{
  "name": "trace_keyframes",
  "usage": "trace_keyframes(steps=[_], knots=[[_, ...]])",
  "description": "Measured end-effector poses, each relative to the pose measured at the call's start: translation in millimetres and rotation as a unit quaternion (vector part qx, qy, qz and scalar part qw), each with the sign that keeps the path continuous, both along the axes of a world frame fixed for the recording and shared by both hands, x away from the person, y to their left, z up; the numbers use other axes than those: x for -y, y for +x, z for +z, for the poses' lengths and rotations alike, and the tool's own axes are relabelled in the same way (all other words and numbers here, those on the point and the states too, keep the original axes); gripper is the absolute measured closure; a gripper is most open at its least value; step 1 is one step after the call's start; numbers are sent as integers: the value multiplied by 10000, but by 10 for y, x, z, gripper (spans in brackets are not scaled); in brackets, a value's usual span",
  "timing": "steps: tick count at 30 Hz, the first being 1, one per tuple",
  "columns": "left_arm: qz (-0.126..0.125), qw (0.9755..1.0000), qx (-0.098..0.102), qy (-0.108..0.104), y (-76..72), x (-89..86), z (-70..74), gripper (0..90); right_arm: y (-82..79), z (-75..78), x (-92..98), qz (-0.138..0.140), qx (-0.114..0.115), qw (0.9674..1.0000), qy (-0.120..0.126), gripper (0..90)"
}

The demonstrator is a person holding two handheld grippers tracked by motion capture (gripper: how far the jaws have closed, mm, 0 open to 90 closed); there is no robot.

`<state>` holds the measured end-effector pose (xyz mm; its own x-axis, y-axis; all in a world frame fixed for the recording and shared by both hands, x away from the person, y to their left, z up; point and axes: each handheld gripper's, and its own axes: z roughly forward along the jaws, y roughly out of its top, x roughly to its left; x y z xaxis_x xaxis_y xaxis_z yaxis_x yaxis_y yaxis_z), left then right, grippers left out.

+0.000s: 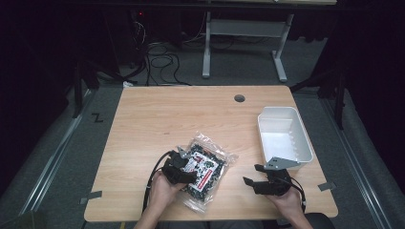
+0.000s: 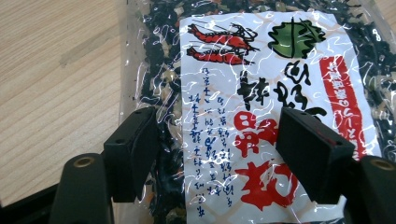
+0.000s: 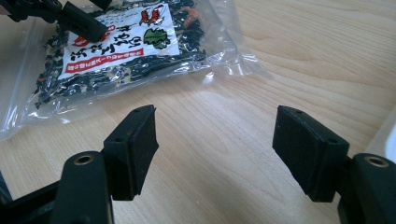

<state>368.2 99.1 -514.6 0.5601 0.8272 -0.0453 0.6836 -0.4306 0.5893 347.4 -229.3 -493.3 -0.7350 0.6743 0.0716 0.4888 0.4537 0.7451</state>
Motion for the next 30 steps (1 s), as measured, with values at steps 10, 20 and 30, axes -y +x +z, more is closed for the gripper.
trace_keyframes(steps=[10, 20, 30], knots=[[-232, 9997, 47, -42, -40, 9, -10, 303, 60, 21, -48, 54, -157, 9999, 49, 251], [-450, 9989, 86, -71, -87, 57, -15, 304, 184, 12, -339, 45, -304, 9993, -201, 256], [-448, 9989, 119, -105, -103, 49, -23, 303, 568, -26, -677, -119, -757, 9953, -586, 326]])
